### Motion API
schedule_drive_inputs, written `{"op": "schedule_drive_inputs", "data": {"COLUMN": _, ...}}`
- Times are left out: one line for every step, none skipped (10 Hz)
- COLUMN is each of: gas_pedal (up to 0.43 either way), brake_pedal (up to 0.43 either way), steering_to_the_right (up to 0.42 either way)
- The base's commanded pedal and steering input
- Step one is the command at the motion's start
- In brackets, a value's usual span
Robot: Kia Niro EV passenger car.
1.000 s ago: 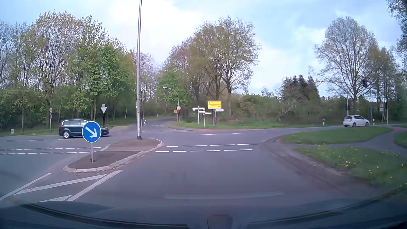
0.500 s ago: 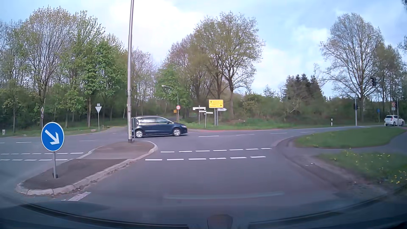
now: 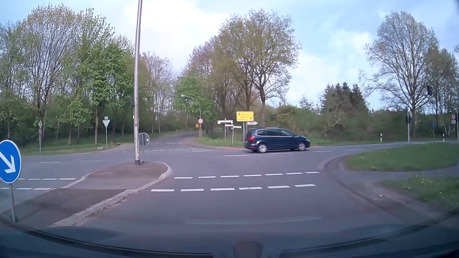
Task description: Follow the waypoints while adhering to traffic rules and regulations
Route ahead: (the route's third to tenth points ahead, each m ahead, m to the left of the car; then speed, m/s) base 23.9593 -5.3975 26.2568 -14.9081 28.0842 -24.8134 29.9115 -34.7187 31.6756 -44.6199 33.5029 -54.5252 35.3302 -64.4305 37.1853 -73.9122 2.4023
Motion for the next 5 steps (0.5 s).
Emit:
{"op": "schedule_drive_inputs", "data": {"gas_pedal": 0.0, "brake_pedal": 0.287, "steering_to_the_right": -0.009}}
{"op": "schedule_drive_inputs", "data": {"gas_pedal": 0.0, "brake_pedal": 0.28, "steering_to_the_right": -0.009}}
{"op": "schedule_drive_inputs", "data": {"gas_pedal": 0.0, "brake_pedal": 0.268, "steering_to_the_right": -0.009}}
{"op": "schedule_drive_inputs", "data": {"gas_pedal": 0.0, "brake_pedal": 0.256, "steering_to_the_right": -0.01}}
{"op": "schedule_drive_inputs", "data": {"gas_pedal": 0.0, "brake_pedal": 0.25, "steering_to_the_right": -0.009}}
